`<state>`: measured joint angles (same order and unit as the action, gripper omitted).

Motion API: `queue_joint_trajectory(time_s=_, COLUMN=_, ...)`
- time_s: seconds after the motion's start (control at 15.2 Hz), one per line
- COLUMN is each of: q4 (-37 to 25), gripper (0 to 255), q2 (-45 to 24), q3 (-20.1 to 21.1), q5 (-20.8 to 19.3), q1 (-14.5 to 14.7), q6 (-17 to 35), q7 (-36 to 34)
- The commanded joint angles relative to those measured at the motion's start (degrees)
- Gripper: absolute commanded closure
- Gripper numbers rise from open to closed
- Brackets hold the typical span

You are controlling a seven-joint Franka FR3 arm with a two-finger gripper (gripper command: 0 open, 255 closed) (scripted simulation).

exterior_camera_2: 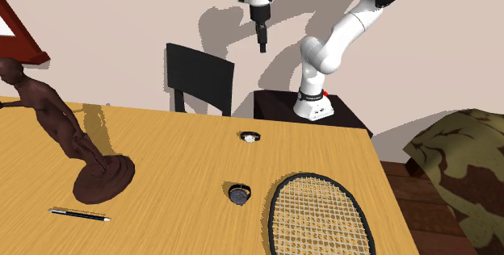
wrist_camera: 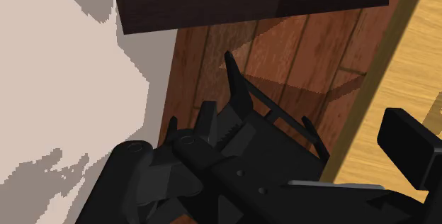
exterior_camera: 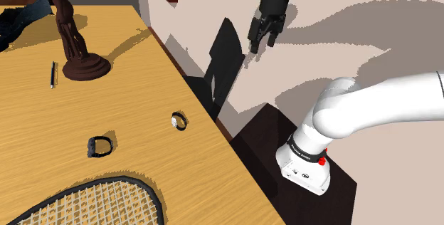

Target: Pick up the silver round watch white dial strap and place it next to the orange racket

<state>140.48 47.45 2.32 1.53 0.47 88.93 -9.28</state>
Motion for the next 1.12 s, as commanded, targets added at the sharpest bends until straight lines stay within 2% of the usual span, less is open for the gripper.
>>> queue_joint_trajectory(time_s=0.0, q4=0.00, gripper=0, q2=0.00, q3=0.00, q5=0.00, q1=0.00, q6=0.00, q7=0.00)
queue_joint_trajectory(time_s=0.53, q4=4.86, gripper=0, q2=-5.22, q3=8.51, q5=8.16, q1=2.72, q6=12.34, q7=-10.88)
queue_joint_trajectory(time_s=1.06, q4=4.37, gripper=0, q2=-16.40, q3=17.49, q5=13.86, q1=4.42, q6=26.20, q7=-21.16)
